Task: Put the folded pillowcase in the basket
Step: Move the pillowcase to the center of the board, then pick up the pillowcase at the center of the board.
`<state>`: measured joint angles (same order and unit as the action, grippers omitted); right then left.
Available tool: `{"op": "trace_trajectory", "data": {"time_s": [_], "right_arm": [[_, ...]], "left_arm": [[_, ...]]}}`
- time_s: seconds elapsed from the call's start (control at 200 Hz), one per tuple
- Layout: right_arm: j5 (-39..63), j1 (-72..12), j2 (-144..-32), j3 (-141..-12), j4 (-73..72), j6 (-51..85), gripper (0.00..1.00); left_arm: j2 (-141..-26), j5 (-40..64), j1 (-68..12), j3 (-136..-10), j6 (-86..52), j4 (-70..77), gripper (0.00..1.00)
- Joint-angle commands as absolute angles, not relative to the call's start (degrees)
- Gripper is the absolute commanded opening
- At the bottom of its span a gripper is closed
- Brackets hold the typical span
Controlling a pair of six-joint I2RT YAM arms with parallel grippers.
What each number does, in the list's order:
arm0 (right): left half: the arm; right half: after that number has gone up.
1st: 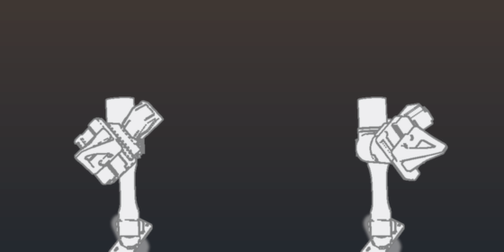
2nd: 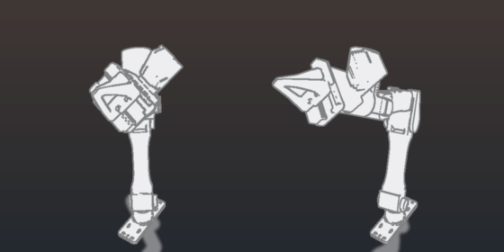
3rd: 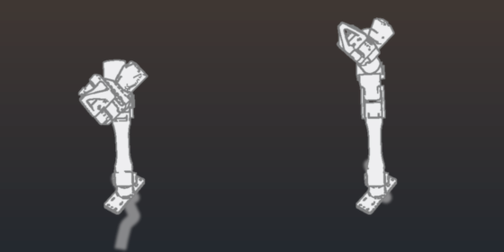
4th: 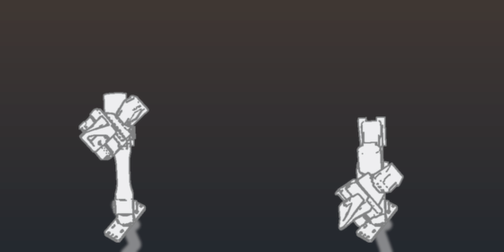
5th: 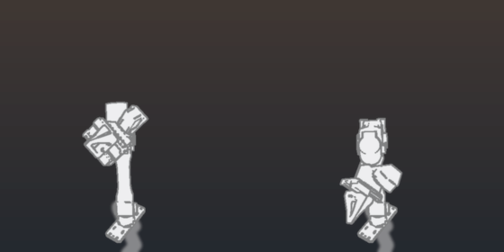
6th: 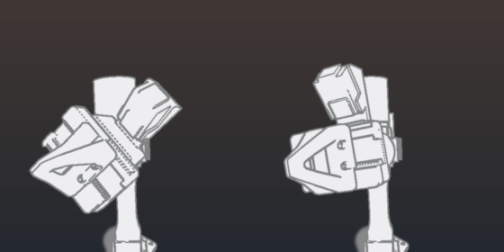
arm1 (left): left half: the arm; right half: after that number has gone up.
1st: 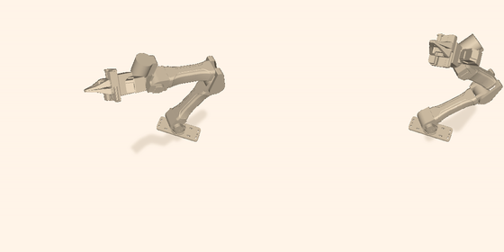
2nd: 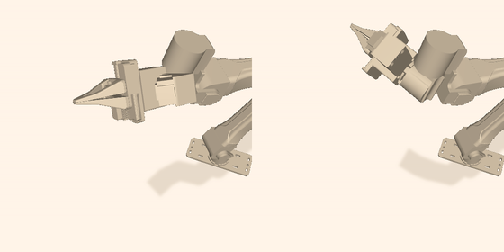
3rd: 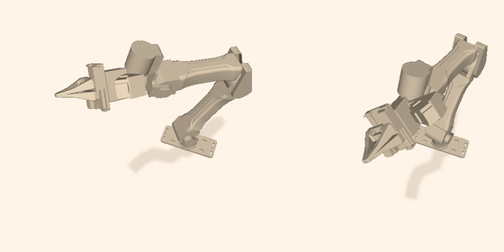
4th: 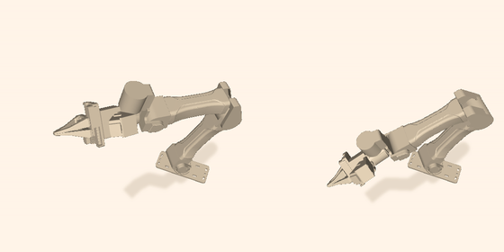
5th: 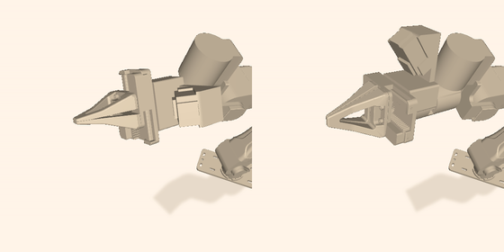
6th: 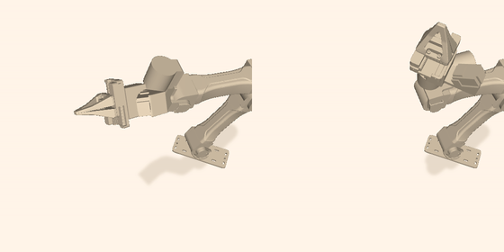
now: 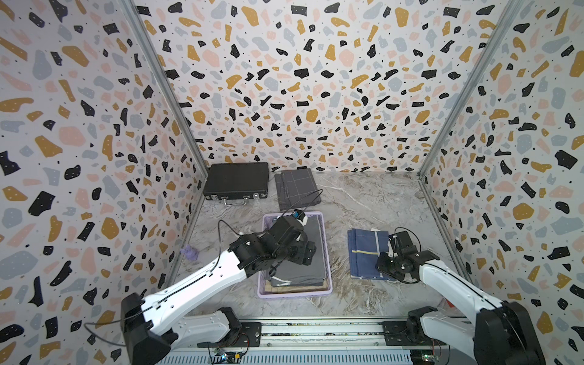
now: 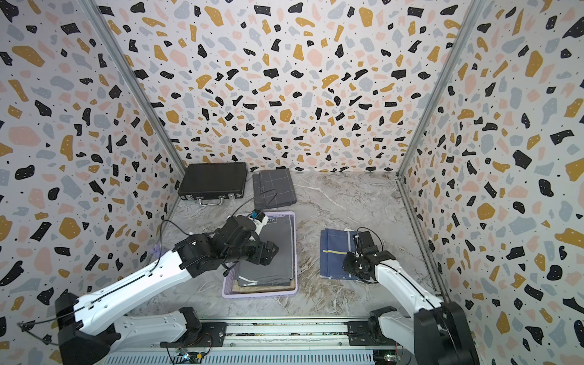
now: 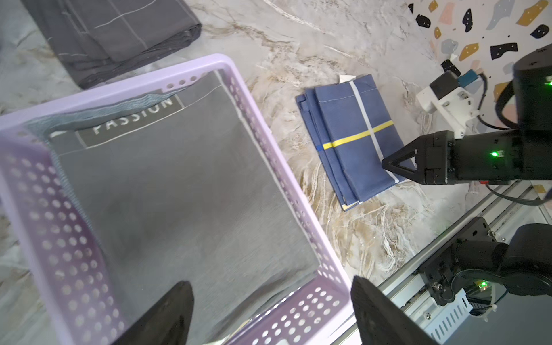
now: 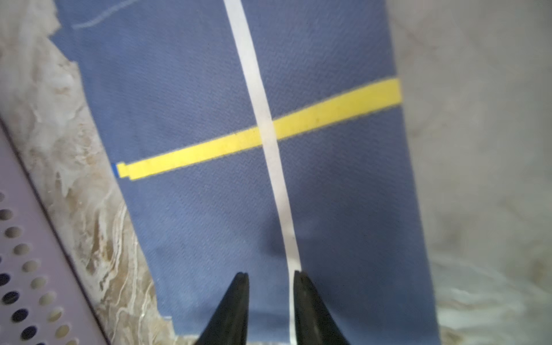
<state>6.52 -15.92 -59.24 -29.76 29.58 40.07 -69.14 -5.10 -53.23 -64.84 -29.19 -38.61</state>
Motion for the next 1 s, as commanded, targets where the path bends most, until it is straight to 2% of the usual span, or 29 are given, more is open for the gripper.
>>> {"op": "trace_trajectory", "data": {"time_s": [0.0,0.14,0.365,0.461,0.536,0.556,0.721,0.806,0.996], "right_arm": [[1.87,-16.00,-52.98,-34.15,38.53,38.59,0.35],[-1.95,-15.74,-50.71,-38.52,40.97,36.49,0.38],[-8.31,-13.56,-54.11,-43.36,41.04,32.92,0.46],[-8.73,-11.23,-54.87,-44.12,40.52,32.80,0.52],[-8.31,-9.68,-56.43,-43.37,39.62,32.60,0.67],[-7.73,-9.27,-57.12,-43.22,39.52,32.69,0.68],[-0.27,-8.27,-62.34,-40.21,34.52,31.48,0.68],[0.44,-8.27,-64.08,-38.20,33.30,31.71,0.67],[2.16,-8.19,-61.08,-31.23,32.80,33.01,0.70]], "left_arm": [[-73.44,-8.52,-56.23,-69.80,-29.27,-35.85,0.86],[-79.78,-8.36,-57.46,-75.77,-29.07,-35.24,0.87],[-89.79,-5.99,-57.57,-85.64,-28.31,-35.21,0.87],[-94.58,-6.02,-57.57,-89.56,-28.04,-35.48,0.87],[-97.69,-5.84,-57.63,-92.49,-27.75,-35.61,0.87],[-98.43,-5.89,-57.59,-93.18,-27.54,-35.72,0.87],[-106.92,-5.52,-57.61,-100.07,-26.51,-36.73,0.87],[-112.08,-4.81,-57.57,-103.78,-26.98,-37.35,0.87],[-124.24,-8.12,-57.26,-115.21,-28.14,-41.97,0.90]]}}
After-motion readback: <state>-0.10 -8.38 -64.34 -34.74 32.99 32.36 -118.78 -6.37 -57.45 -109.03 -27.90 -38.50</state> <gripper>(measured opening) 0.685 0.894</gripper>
